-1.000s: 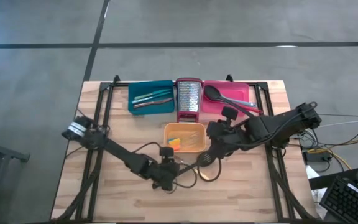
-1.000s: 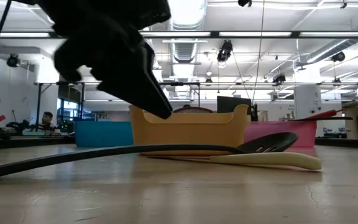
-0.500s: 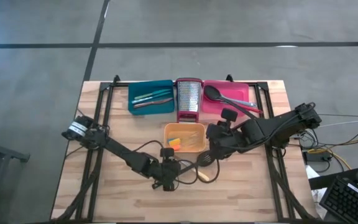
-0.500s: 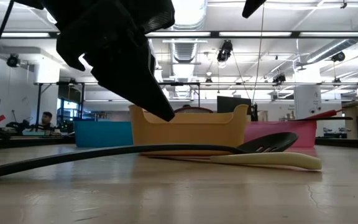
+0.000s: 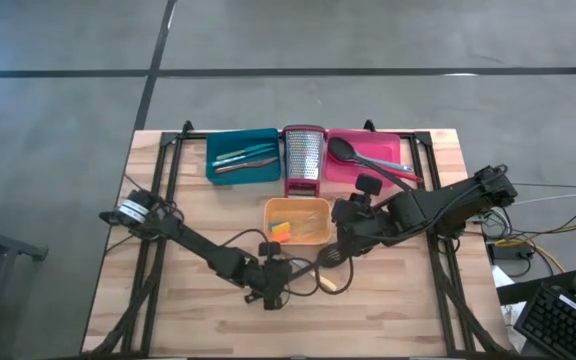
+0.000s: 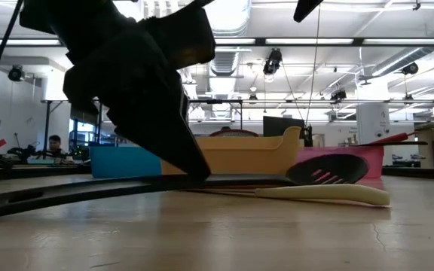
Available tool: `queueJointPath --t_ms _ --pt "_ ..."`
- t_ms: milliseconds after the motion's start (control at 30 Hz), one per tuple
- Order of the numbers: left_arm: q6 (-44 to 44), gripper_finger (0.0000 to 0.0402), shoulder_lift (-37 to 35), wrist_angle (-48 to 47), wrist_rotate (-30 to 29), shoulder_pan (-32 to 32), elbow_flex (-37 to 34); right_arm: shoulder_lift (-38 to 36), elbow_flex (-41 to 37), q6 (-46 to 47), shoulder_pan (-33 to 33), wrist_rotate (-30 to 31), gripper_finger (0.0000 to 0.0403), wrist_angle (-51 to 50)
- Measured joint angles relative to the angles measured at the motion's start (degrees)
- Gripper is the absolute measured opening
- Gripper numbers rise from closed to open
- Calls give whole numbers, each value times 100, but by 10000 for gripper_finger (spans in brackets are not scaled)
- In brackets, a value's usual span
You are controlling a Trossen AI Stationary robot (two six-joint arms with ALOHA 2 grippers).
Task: Pick & Place Kitchen Items
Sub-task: Put the black serving spoon into the pink bin
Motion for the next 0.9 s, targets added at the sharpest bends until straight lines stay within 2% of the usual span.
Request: queueJointPath --t_ms 233,400,633,900 --pt "-120 120 205 53 144 27 16 2 -13 0 2 -4 87 -1" --pt "-143 120 196 13 696 33 99 1 -15 0 1 -8 66 1" --pt "-792 120 176 -6 886 35 123 2 -15 0 0 -11 49 24" --pt "-1022 120 181 279 1869 174 87 2 -15 47 0 -16 61 45"
